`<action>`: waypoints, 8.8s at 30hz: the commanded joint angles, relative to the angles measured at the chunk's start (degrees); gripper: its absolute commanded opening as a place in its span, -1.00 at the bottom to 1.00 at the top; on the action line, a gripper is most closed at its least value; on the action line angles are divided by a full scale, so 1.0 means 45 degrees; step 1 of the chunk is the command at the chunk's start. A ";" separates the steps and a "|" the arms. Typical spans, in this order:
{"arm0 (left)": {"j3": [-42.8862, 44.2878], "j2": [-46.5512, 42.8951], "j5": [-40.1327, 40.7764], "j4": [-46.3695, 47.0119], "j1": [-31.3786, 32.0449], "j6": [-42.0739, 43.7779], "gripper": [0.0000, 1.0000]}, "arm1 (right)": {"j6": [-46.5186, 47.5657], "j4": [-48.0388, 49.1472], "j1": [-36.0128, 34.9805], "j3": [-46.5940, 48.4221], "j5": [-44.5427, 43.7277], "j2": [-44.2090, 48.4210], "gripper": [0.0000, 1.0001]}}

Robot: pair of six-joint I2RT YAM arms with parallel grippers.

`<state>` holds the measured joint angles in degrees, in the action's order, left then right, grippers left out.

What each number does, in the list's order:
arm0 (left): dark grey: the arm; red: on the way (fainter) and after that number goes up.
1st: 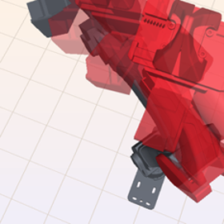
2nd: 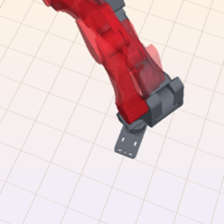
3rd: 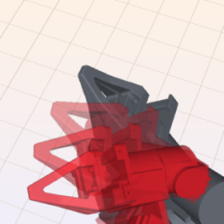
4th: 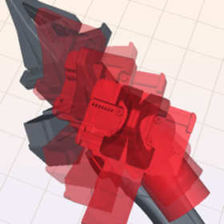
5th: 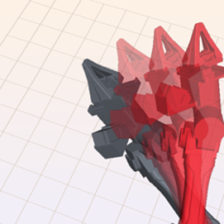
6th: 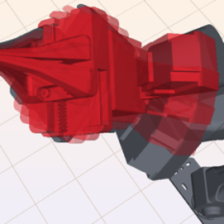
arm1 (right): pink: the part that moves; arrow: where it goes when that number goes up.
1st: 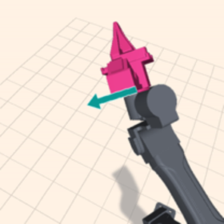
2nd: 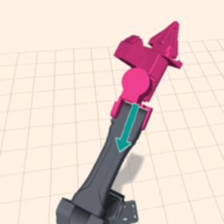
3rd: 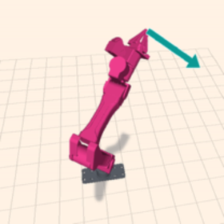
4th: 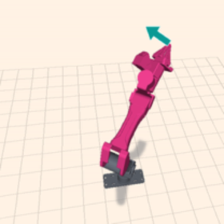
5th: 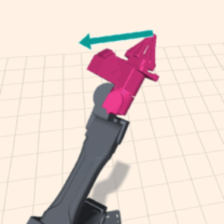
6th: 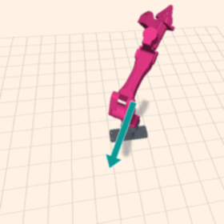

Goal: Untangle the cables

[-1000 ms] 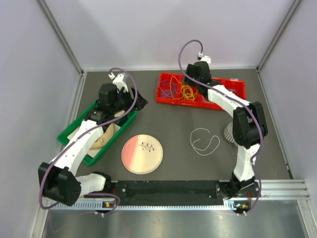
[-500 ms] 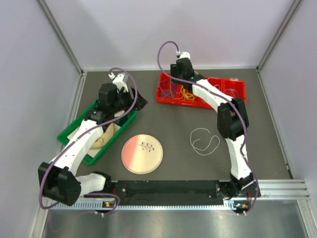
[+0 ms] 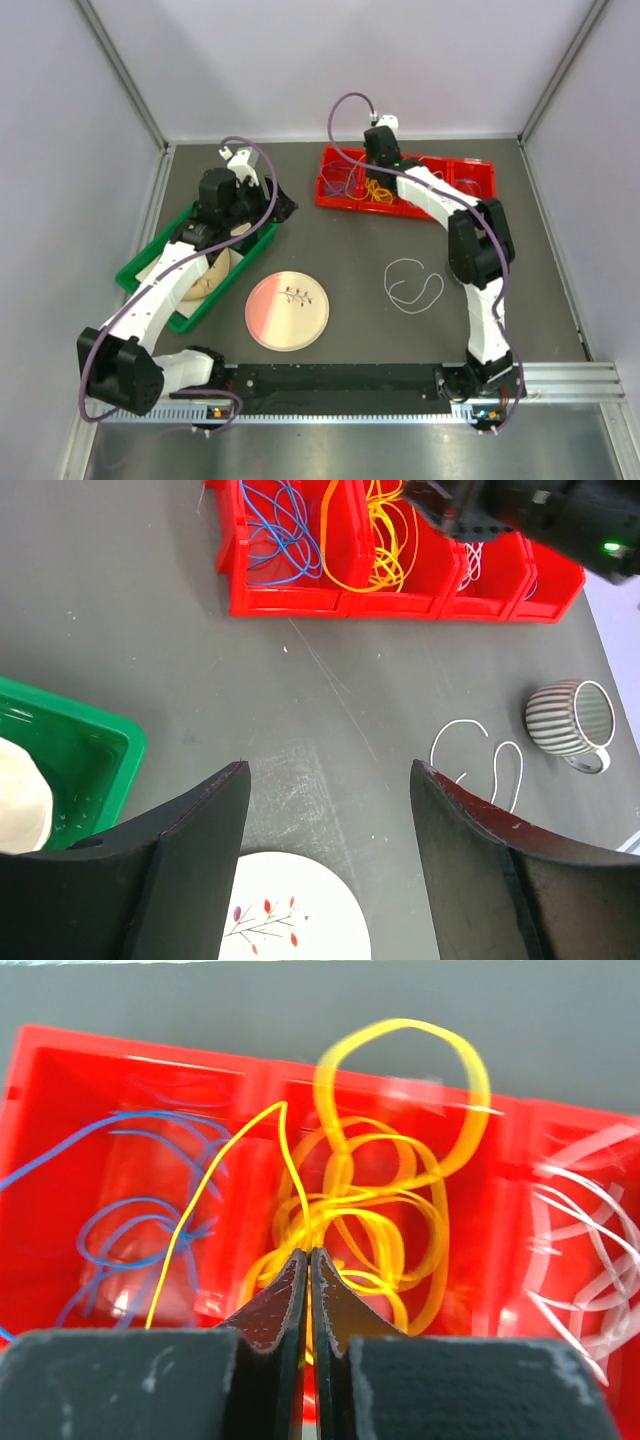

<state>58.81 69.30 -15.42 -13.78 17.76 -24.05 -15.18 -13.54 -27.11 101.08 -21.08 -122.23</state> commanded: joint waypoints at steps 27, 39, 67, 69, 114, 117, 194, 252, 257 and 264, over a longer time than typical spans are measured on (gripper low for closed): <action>0.0389 0.0460 -0.0558 0.0621 -0.0060 -0.0299 0.40 | -0.0630 0.0646 0.1767 -0.1016 0.1051 0.0152 -1.00; 0.0350 0.0577 -0.0714 0.0757 -0.0060 -0.0456 0.40 | -0.0434 -0.0114 0.1260 -0.0179 0.0449 -0.0765 -1.00; 0.0311 0.0812 -0.1593 0.1266 -0.0060 -0.0964 0.38 | -0.0806 -0.0331 0.0616 -0.0489 0.1324 0.1402 0.18; 0.0291 0.0773 -0.1496 0.1188 -0.0060 -0.0866 0.39 | -0.0748 -0.0312 0.0479 -0.0431 0.1597 0.1324 0.04; 0.0233 0.0245 -0.1046 0.0777 -0.0079 -0.0631 0.39 | -0.0222 0.0059 0.0947 -0.0997 -0.0822 0.1753 -1.00; 0.0233 0.0226 -0.0988 0.0758 -0.0079 -0.0632 0.39 | 0.0090 0.0021 0.1084 -0.0919 -0.0921 0.1851 -1.00; 0.0213 0.0284 -0.0929 0.0641 -0.0079 -0.0436 0.39 | 0.0385 -0.1188 0.0010 0.2048 0.0349 -0.0549 0.35; 0.0213 0.0206 -0.0870 0.0465 -0.0099 -0.0319 0.39 | -0.0884 -0.1894 0.0185 0.1601 0.0797 -0.1235 -0.77; 0.0213 0.0109 -0.0773 0.0406 -0.0118 -0.0280 0.39 | -0.1313 -0.1835 0.0205 0.1271 0.0818 -0.0865 -1.00; 0.0194 0.0089 -0.0792 0.0386 -0.0138 -0.0260 0.39 | -0.1393 -0.0839 0.0244 -0.0097 0.0739 0.0424 -1.00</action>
<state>58.83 71.88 -19.38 -13.47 17.54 -25.98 -20.75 -17.45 -26.44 103.39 -18.02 -124.70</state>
